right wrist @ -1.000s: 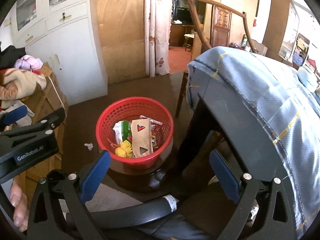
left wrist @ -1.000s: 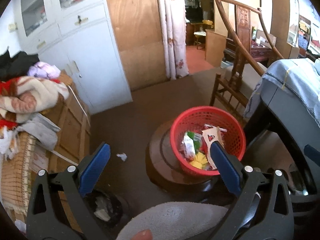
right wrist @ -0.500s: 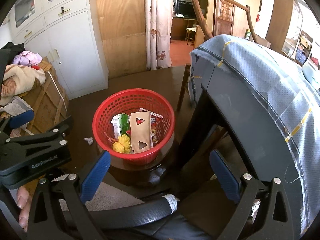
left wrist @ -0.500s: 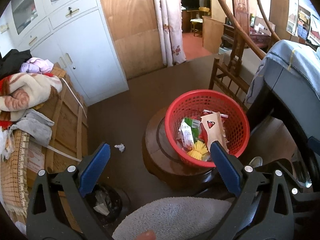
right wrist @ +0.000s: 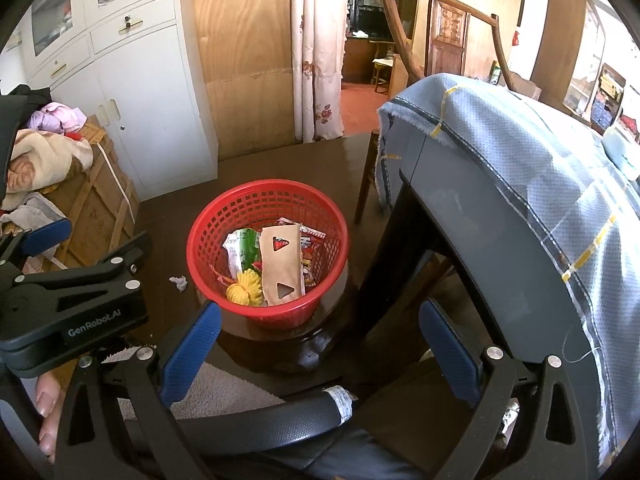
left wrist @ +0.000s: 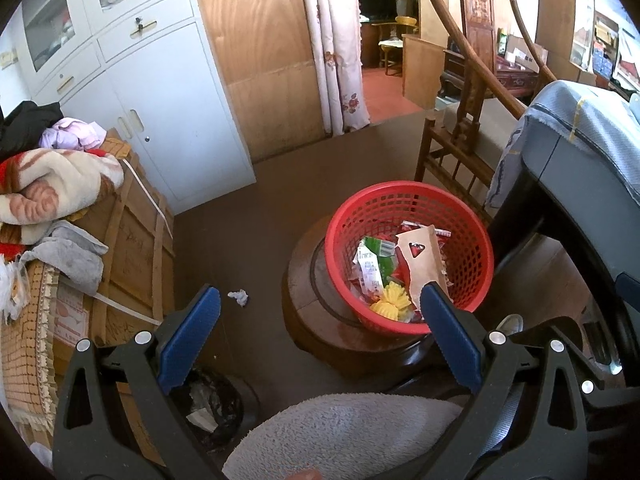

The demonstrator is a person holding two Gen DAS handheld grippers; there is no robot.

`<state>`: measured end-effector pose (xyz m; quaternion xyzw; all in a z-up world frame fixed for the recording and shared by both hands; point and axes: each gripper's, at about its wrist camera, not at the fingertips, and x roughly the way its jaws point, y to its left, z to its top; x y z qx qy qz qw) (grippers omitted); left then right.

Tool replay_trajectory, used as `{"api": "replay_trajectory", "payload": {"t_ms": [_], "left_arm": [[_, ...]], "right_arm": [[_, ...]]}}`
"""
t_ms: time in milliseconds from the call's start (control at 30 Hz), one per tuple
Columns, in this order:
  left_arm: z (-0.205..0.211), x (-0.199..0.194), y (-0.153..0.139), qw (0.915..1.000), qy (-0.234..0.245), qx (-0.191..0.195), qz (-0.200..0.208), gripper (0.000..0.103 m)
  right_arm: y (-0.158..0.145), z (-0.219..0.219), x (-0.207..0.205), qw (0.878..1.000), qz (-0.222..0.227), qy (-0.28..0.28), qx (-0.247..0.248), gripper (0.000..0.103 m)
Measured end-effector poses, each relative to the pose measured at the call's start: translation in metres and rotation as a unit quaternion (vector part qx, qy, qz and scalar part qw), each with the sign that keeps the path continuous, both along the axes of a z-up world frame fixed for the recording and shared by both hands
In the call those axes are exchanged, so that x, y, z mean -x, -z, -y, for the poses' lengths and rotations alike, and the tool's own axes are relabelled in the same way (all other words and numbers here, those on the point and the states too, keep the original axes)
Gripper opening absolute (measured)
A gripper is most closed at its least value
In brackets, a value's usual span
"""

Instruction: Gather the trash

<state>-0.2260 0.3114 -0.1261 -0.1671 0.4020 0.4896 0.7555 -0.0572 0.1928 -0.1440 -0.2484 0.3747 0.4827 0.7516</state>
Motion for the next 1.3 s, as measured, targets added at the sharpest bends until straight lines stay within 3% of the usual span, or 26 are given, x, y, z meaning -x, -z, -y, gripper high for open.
{"api": "replay_trajectory", "payload": {"t_ms": [1300], "left_arm": [[0.0005,0.0021,-0.0042,0.9999,-0.011,-0.012,-0.004,0.096]], "right_arm": [[-0.0039,0.0011,-0.0018,1.0,0.002,0.003,-0.004,0.097]]}}
